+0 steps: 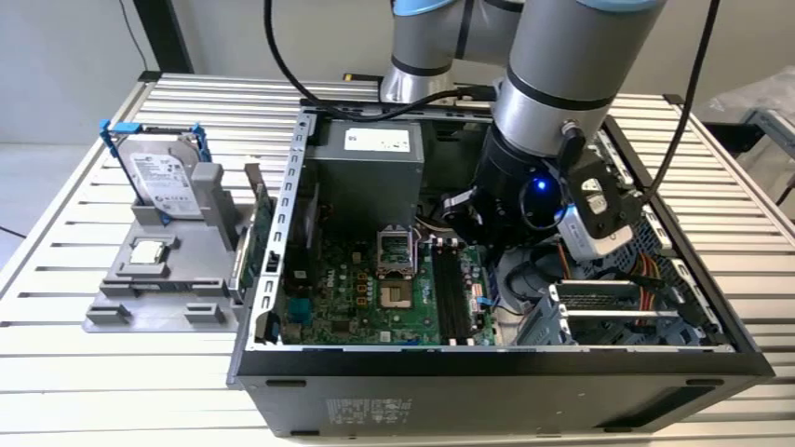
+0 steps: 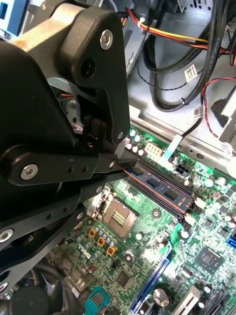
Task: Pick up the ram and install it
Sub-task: 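Insert the ram into the slot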
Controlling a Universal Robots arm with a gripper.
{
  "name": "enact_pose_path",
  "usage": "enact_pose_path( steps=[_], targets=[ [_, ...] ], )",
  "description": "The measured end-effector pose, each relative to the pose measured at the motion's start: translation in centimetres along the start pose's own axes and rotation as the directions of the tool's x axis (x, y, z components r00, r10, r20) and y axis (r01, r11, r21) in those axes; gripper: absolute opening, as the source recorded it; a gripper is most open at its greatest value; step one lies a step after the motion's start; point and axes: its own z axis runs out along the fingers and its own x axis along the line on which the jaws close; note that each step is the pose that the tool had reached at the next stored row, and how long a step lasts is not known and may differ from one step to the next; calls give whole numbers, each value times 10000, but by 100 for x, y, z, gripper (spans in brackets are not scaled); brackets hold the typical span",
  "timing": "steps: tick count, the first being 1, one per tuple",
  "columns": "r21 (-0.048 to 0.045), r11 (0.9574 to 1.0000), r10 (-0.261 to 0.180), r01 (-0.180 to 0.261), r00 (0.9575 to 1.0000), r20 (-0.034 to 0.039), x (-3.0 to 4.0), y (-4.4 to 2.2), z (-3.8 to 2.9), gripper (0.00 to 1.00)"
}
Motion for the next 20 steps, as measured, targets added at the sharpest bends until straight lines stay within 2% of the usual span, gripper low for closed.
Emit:
enact_pose_path(
  steps=[12, 20],
  targets=[
    [-3, 10000, -86, 86, 10000, 0, 26, -3, 127, 0],
    [-7, 9999, -102, 102, 9999, 1, 32, -1, 143, 0]
  ],
)
